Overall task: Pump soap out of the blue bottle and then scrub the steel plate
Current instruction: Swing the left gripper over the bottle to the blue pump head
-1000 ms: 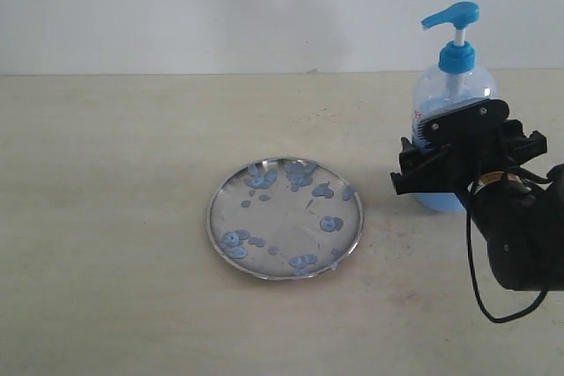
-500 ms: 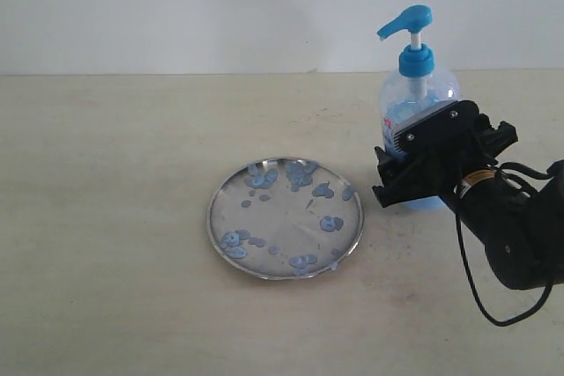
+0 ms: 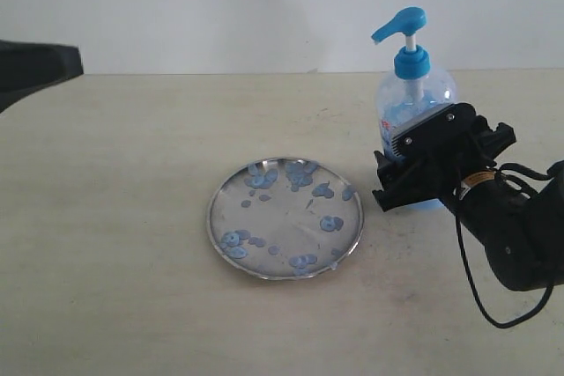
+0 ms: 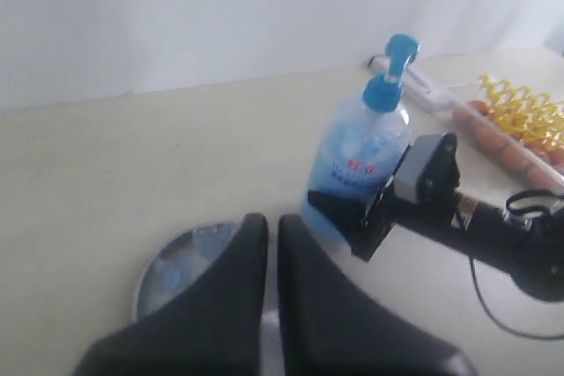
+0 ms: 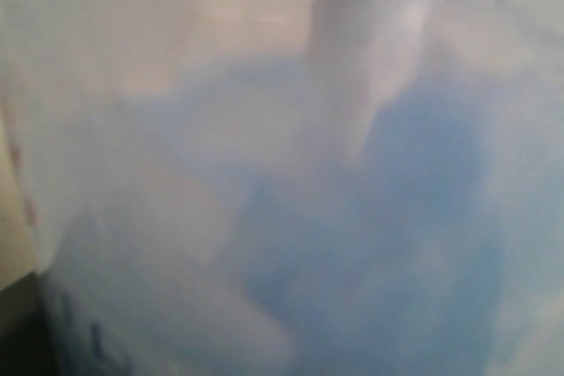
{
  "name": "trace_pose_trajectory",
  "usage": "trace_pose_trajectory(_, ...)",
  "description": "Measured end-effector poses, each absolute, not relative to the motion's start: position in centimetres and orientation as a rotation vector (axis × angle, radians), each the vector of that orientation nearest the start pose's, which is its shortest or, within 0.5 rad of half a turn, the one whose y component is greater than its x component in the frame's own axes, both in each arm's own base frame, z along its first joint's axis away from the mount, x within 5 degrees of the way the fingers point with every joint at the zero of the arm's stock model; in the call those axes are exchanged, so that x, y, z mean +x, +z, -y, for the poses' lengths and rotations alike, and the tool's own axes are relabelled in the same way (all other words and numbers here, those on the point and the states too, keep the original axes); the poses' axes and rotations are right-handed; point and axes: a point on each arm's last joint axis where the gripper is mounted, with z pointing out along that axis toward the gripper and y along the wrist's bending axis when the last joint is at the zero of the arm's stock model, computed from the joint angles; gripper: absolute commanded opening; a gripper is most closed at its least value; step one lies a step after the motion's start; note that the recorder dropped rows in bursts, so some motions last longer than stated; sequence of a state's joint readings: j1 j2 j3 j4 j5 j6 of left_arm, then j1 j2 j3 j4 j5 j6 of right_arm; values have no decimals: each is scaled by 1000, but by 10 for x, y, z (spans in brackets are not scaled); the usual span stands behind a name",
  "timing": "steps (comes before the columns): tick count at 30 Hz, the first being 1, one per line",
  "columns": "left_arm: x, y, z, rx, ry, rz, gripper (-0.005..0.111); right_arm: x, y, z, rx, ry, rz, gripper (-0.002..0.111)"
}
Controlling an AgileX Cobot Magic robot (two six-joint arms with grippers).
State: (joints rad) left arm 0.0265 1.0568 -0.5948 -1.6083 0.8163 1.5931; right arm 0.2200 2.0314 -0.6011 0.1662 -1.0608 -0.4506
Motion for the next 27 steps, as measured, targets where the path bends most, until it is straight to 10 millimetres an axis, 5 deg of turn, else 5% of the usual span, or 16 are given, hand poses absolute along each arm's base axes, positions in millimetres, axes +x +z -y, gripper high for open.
trace_pose_trajectory(5, 234, 307, 88, 661, -782, -1688, 4, 319, 93, -58, -446, -238, -1814, 0)
trace_pose_trajectory(12, 269, 309, 166, 936, -723, -1606, 4, 319, 93, -58, -453, -242, -1817, 0)
trace_pose_trajectory(19, 298, 320, 227, 1027, -729, -1518, 4, 319, 93, -58, -455, -242, -1820, 0)
trace_pose_trajectory(27, 315, 325, 271, 1076, -768, -1442, 4, 319, 92, -58, -458, -243, -1824, 0)
